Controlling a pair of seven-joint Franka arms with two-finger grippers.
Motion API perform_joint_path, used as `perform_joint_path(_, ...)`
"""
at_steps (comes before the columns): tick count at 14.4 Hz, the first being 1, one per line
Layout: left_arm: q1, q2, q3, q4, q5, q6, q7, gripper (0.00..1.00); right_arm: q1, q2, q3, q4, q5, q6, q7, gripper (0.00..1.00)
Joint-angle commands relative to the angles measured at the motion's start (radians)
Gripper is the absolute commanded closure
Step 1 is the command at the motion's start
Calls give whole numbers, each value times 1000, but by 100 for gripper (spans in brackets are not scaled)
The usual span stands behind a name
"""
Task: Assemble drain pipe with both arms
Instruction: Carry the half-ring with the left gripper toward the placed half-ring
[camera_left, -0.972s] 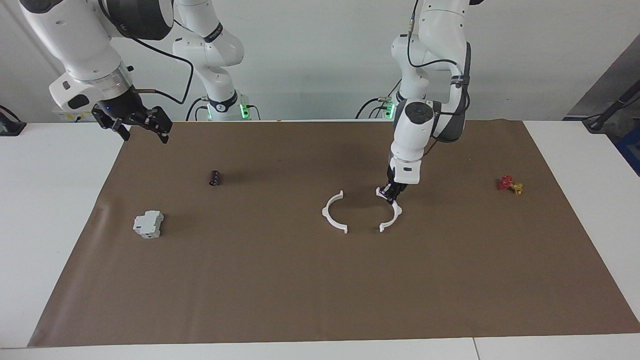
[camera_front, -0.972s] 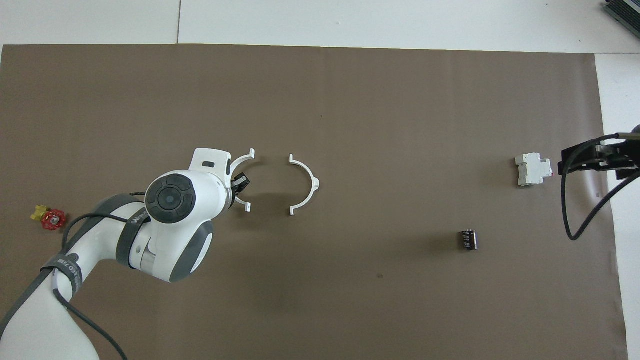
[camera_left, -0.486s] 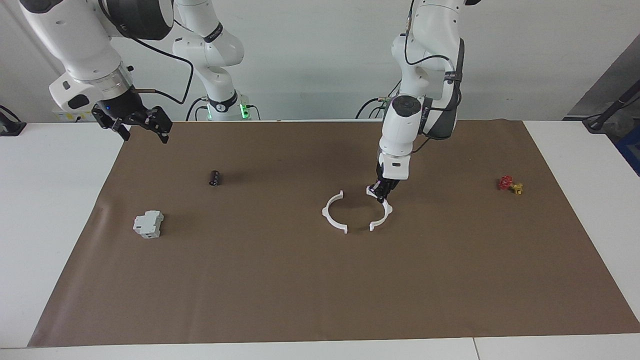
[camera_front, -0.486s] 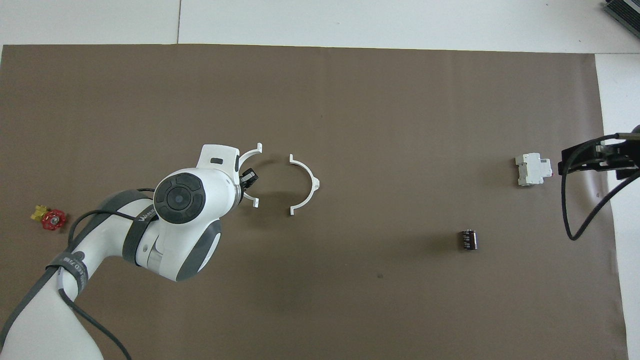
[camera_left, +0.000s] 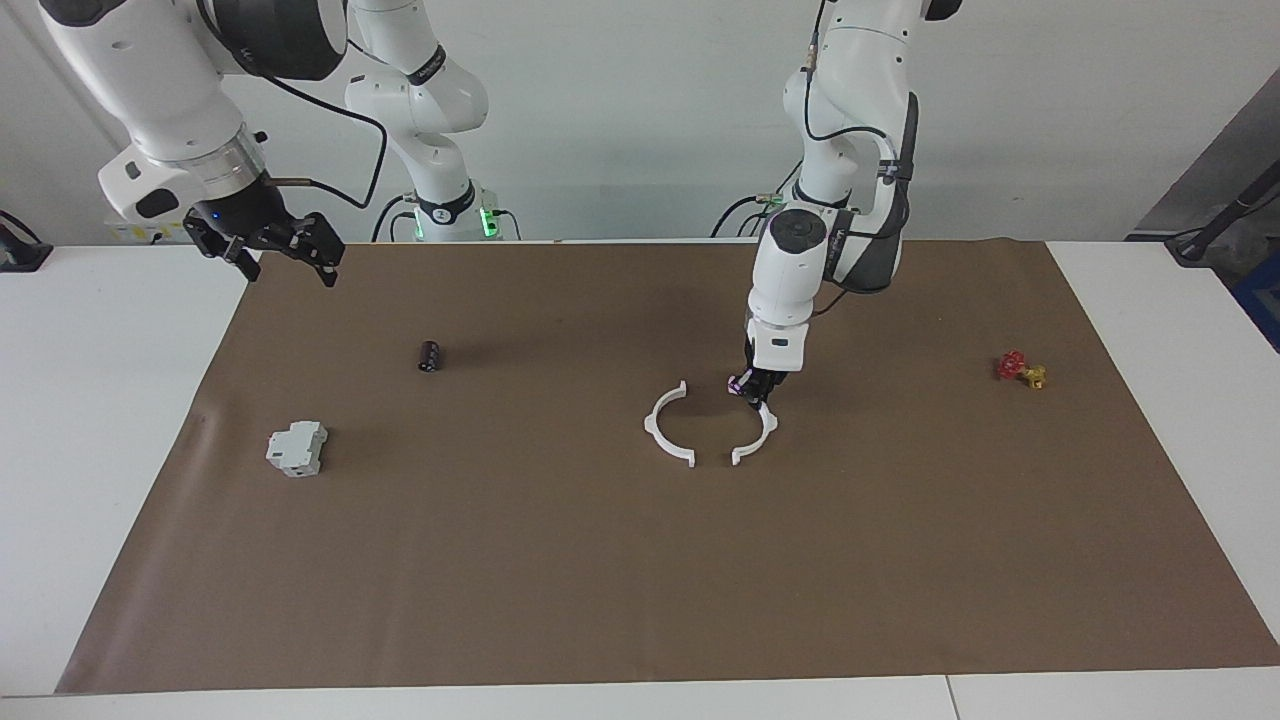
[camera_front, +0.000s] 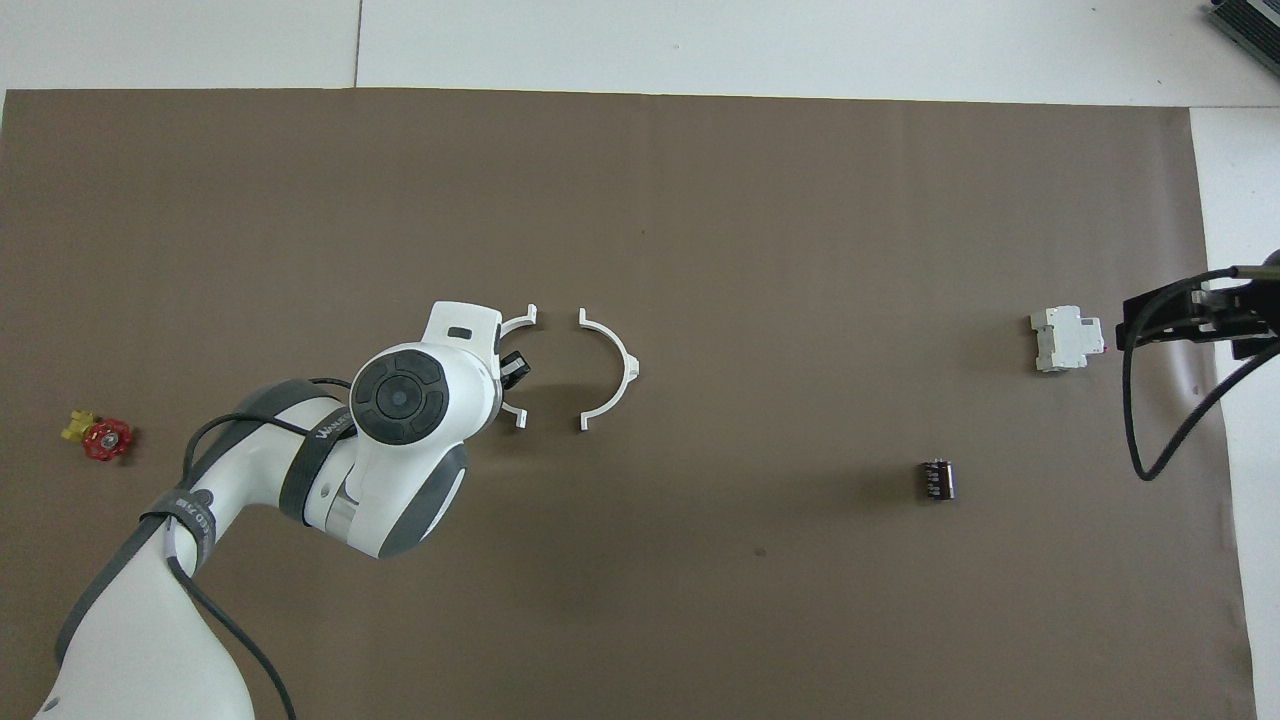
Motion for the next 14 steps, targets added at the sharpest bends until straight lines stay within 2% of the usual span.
perform_joint_path(1, -32, 9, 13, 27, 26, -8, -67, 100, -7, -26, 5, -26, 11, -6, 10, 0)
perform_joint_path(6, -35, 15, 12, 40, 26, -6, -131, 100, -7, -26, 5, -26, 11, -6, 10, 0)
perform_joint_path(9, -37, 50, 13, 44, 26, 20, -138, 100, -7, -26, 5, -26, 11, -6, 8, 0)
perform_joint_path(14, -73, 61, 15, 82, 26, 10, -171, 100, -7, -26, 5, -26, 11, -6, 10, 0)
